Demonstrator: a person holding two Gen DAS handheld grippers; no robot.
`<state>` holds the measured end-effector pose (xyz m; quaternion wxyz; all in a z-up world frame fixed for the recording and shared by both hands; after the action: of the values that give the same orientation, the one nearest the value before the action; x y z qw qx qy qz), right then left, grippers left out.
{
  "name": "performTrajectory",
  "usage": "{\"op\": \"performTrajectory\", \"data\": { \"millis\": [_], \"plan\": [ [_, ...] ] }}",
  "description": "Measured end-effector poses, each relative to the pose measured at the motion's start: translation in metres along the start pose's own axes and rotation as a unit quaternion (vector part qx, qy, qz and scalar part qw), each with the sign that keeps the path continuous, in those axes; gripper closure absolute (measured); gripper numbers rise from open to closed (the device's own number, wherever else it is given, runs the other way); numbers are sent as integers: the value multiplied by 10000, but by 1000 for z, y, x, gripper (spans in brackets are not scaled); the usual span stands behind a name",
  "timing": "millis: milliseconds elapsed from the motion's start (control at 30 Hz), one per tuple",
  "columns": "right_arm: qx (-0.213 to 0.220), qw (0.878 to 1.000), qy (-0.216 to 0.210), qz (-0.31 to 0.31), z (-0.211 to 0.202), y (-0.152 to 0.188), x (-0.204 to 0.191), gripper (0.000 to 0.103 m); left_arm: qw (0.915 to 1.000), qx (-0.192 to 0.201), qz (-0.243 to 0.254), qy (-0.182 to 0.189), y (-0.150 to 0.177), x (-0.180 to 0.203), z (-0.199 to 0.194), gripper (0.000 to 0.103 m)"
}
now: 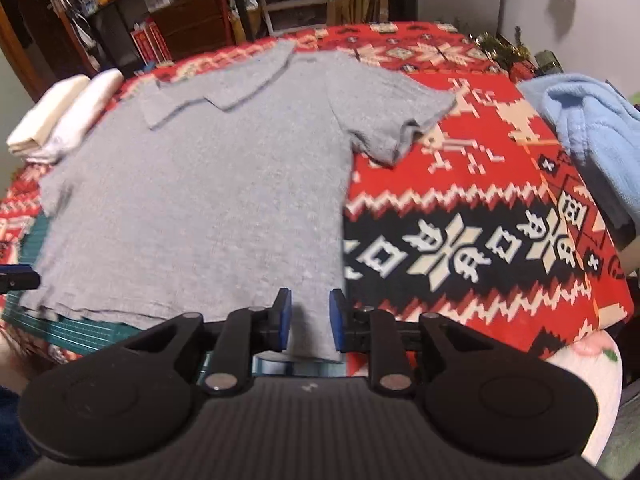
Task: Fold clothes
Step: 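Press both open tools on the grey shirt hem to smooth it flat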
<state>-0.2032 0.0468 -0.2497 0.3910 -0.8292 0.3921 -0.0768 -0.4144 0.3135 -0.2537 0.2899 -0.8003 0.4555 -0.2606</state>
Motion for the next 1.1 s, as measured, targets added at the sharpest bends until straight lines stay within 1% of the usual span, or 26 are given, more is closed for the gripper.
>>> {"op": "performTrajectory", "data": {
  "millis": [33, 100, 167, 300, 367, 400, 433, 500, 600, 633, 700, 800, 833, 900, 933, 1000, 1100],
  "plan": [
    [57, 10000, -48, -20, -1, -2, -5, 71, 10000, 76, 11, 16, -3, 3, -2, 56],
    [118, 9997, -90, -173, 3, -6, -16, 70, 9995, 226, 174, -93, -10, 10, 1, 48],
    [125, 9993, -95, -340, 9, -6, -26, 69, 9987, 270, 388, -211, -12, 17, 9, 48],
    [-21, 9978, -9, -661, 25, 1, -41, 69, 9964, 103, 751, -387, -1, 24, 27, 48],
    [-3, 9967, 37, -808, 26, 9, -44, 68, 9948, -12, 922, -441, 7, 26, 31, 47],
    [10, 9961, 51, -883, 24, 12, -44, 67, 9941, 1, 982, -464, 11, 27, 31, 42],
    [23, 9952, 84, -971, 22, 15, -43, 66, 9934, 22, 1019, -527, 13, 26, 30, 30],
    [23, 9939, 171, -1089, 18, 20, -43, 62, 9933, -5, 993, -590, 18, 23, 28, 21],
    [-24, 9948, 175, -1001, 12, 24, -40, 59, 9945, 38, 839, -628, 22, 16, 28, 11],
    [-46, 9954, 168, -940, 10, 25, -38, 58, 9954, 20, 720, -630, 22, 12, 29, 8],
    [-59, 9962, 128, -862, 7, 26, -36, 54, 9967, 7, 553, -600, 22, 8, 30, 5],
    [-53, 9970, 43, -771, 1, 27, -36, 47, 9959, 129, 593, -666, 25, 9, 29, 1],
    [-22, 9976, 19, -693, -1, 25, -36, 46, 9960, 153, 574, -662, 25, 9, 29, 1],
    [85, 9984, -19, -562, -3, 19, -37, 40, 9963, 166, 567, -631, 26, 8, 28, 0],
    [159, 9983, -29, -556, -3, 15, -38, 38, 9962, 186, 580, -619, 26, 9, 28, 0],
    [285, 9979, -42, -581, -2, 9, -42, 30, 9961, 233, 584, -612, 26, 9, 28, 0],
    [322, 9962, 2, -805, 8, 6, -54, 23, 9961, 252, 577, -611, 26, 8, 28, 0]
  ]
}}
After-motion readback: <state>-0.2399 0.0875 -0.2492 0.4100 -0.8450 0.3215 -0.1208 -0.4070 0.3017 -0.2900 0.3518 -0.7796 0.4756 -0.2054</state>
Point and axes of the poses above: each gripper's, at about its wrist camera, not at the fingertips, and z roughly the way its jaws point, x to its right, y to its underside, the point moved 6 cm from there along z, roughly the way its jaws point, and after that the axes turned 12 degrees about x, right-handed, at the moved point
